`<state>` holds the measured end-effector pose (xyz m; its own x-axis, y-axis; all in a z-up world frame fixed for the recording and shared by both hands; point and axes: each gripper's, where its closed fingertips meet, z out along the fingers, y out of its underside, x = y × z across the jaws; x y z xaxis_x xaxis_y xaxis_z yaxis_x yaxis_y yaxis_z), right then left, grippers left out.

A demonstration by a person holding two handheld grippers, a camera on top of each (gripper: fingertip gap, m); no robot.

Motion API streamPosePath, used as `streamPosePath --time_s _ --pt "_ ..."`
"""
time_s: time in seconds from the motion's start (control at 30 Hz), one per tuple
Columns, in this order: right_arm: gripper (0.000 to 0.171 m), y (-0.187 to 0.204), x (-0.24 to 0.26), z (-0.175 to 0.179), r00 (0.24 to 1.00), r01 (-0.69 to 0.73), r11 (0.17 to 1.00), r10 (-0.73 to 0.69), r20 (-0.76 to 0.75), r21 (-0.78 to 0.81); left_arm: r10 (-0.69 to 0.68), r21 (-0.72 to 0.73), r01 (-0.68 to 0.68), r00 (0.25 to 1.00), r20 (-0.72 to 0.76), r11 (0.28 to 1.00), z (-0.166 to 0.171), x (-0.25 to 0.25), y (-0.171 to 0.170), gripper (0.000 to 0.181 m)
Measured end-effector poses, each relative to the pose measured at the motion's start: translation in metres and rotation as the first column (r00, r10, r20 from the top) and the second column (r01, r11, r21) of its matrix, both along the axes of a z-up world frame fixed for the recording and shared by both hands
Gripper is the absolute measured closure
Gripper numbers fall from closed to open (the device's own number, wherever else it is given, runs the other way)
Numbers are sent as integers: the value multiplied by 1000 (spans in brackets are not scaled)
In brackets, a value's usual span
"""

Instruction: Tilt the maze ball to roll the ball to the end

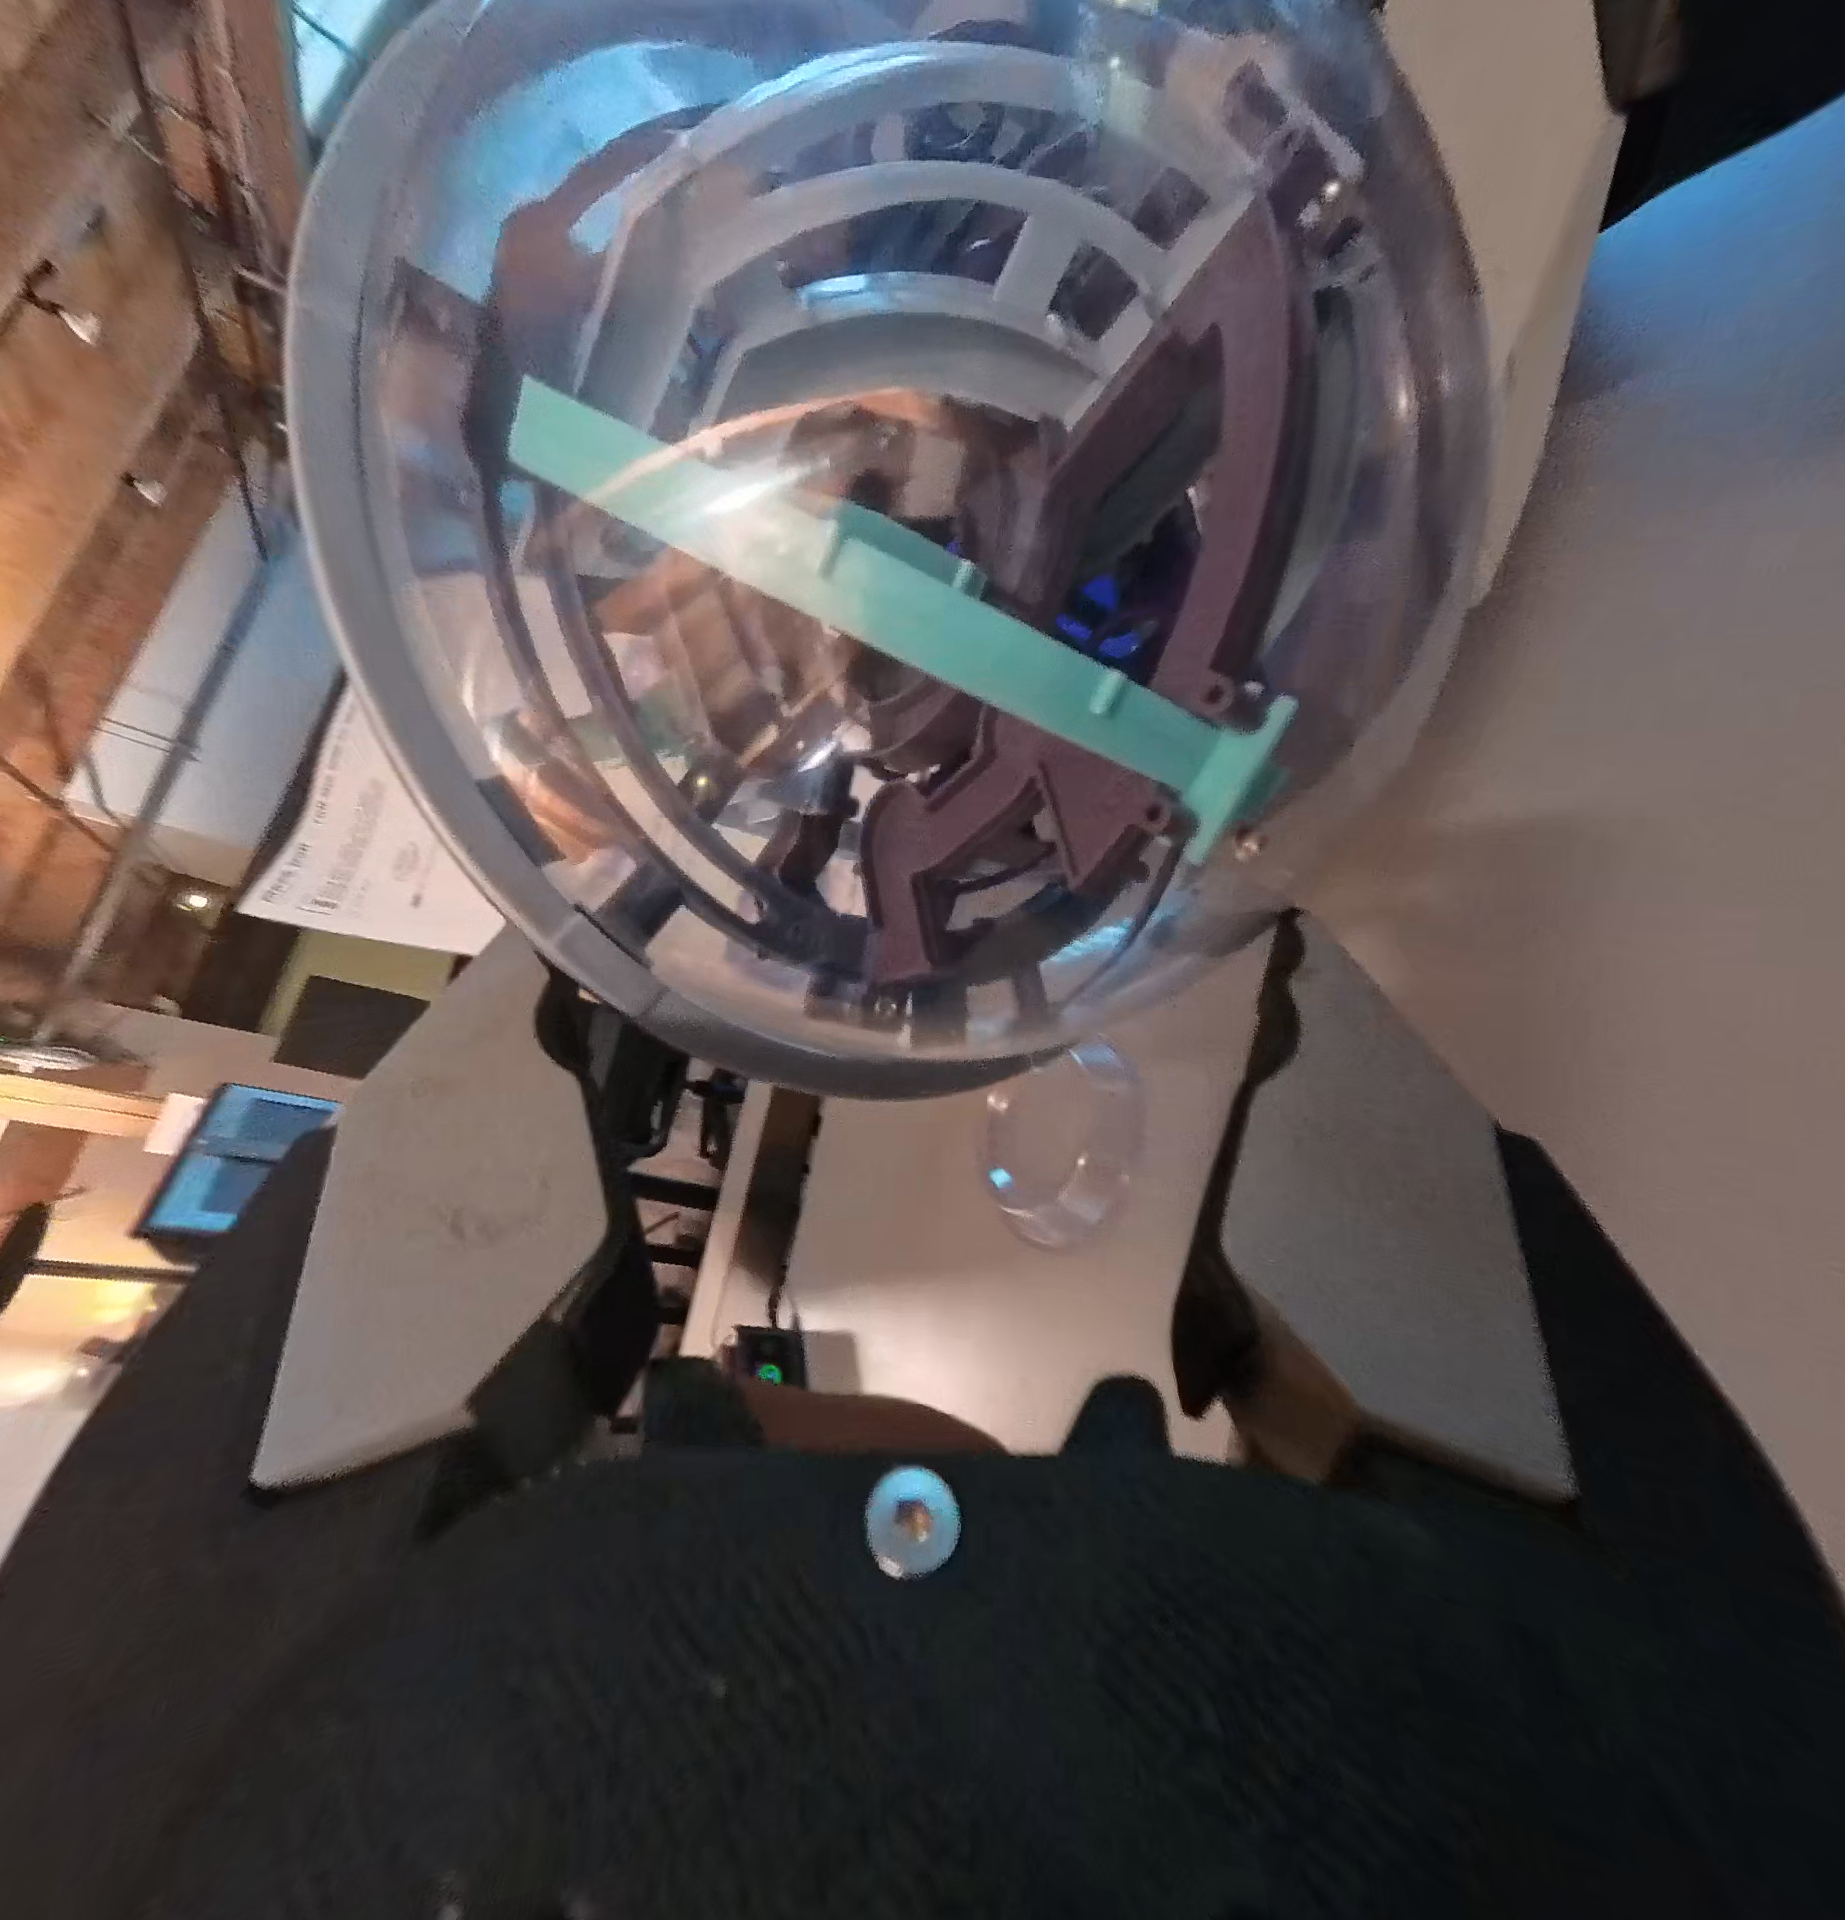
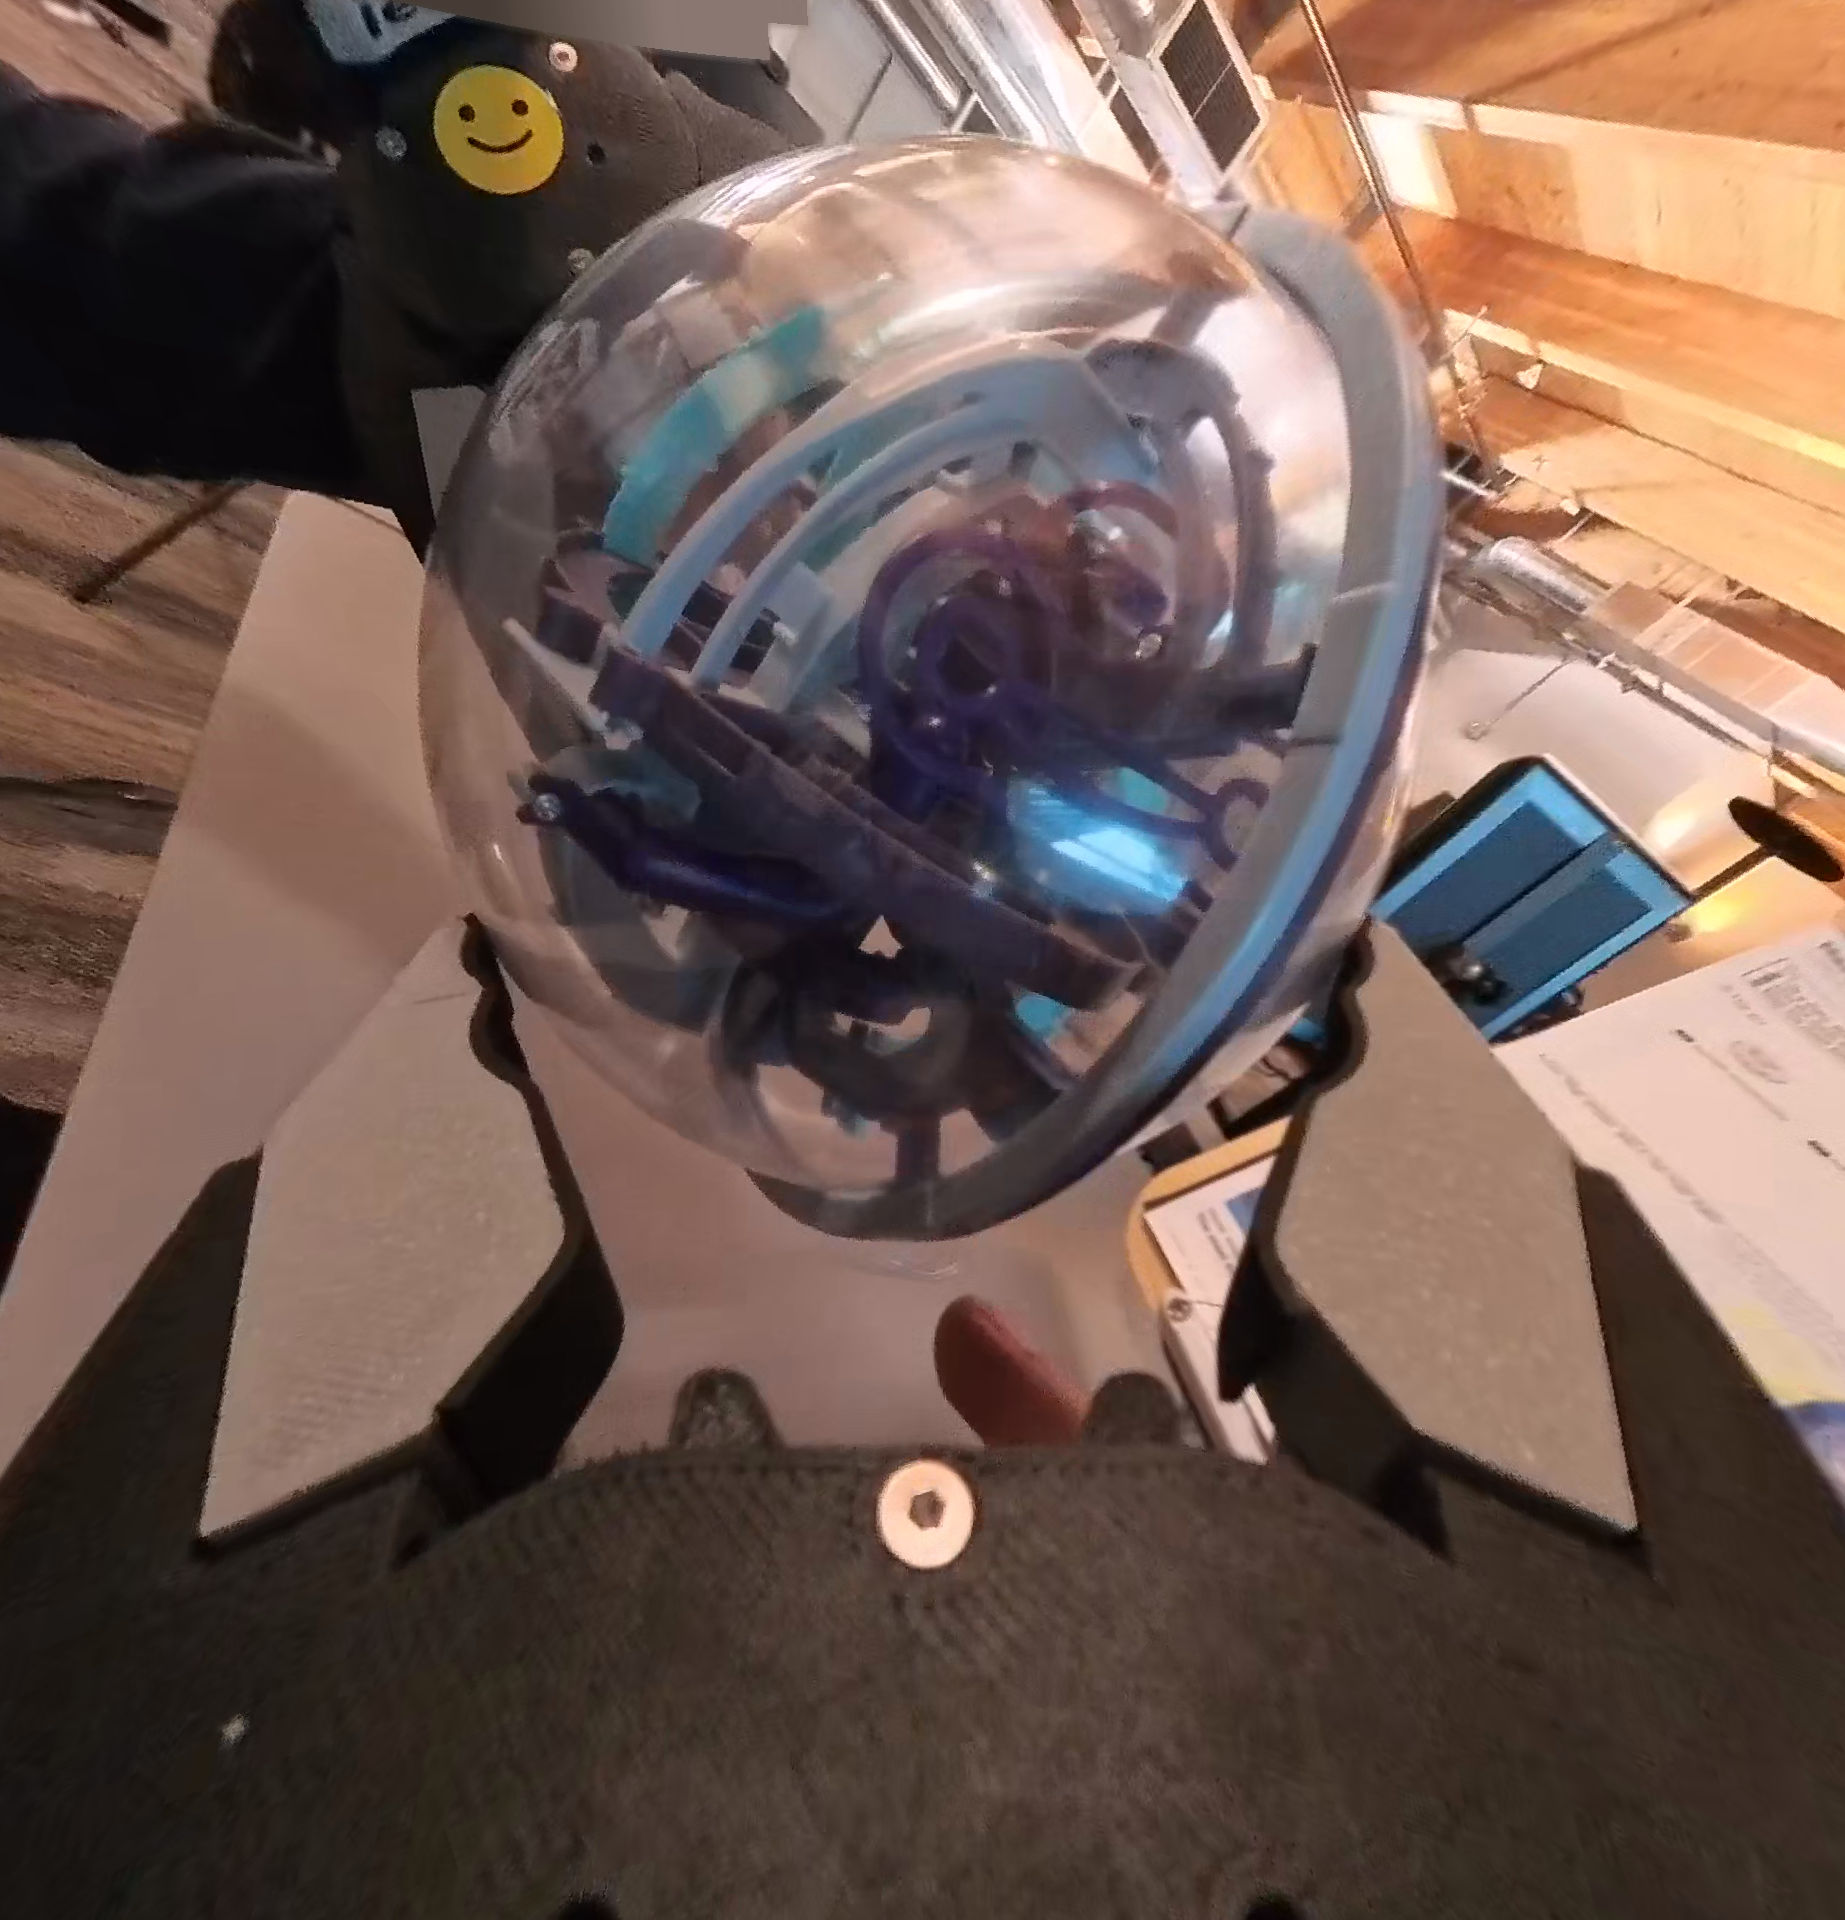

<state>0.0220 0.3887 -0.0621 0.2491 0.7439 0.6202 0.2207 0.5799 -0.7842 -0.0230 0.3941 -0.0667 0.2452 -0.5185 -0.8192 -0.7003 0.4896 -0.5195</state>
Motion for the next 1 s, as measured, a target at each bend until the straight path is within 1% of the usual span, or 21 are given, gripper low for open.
streamPosePath --time_s 0.23,0.4,0.5,0.6,0.7,0.77,0.83,0.93,1.0 --pt "22 12 -11 -35 998 -67 984 66 -12 -163 7 -123 -6 1000 9 992 -31 -9 7 53" --pt "22 25 -20 -63 992 -123 942 120 -27 -313 1 -245 16 998 67 969 -57 -15 16 53" --pt "22 35 -24 -83 990 -137 916 141 -17 -376 -15 -266 41 995 97 963 -72 -17 25 52" --pt "21 46 -25 -99 992 -107 934 121 20 -340 -58 -170 76 992 108 982 -81 -16 34 50" --pt "21 51 -24 -95 997 -53 982 63 47 -183 -59 -48 65 992 111 997 -86 -17 44 49" --pt "21 55 -23 -91 997 -27 997 32 63 -78 -53 16 51 991 127 999 -88 -17 52 50" --pt "21 62 -21 -94 996 -7 999 10 89 -39 -32 27 28 990 139 999 -95 -17 62 50" --pt "20 76 -21 -107 991 16 998 -7 133 -66 -24 11 22 989 148 1000 -107 -17 74 50" --pt "20 82 -23 -114 991 19 996 -7 136 -87 -23 -8 24 989 149 1000 -113 -19 80 50"
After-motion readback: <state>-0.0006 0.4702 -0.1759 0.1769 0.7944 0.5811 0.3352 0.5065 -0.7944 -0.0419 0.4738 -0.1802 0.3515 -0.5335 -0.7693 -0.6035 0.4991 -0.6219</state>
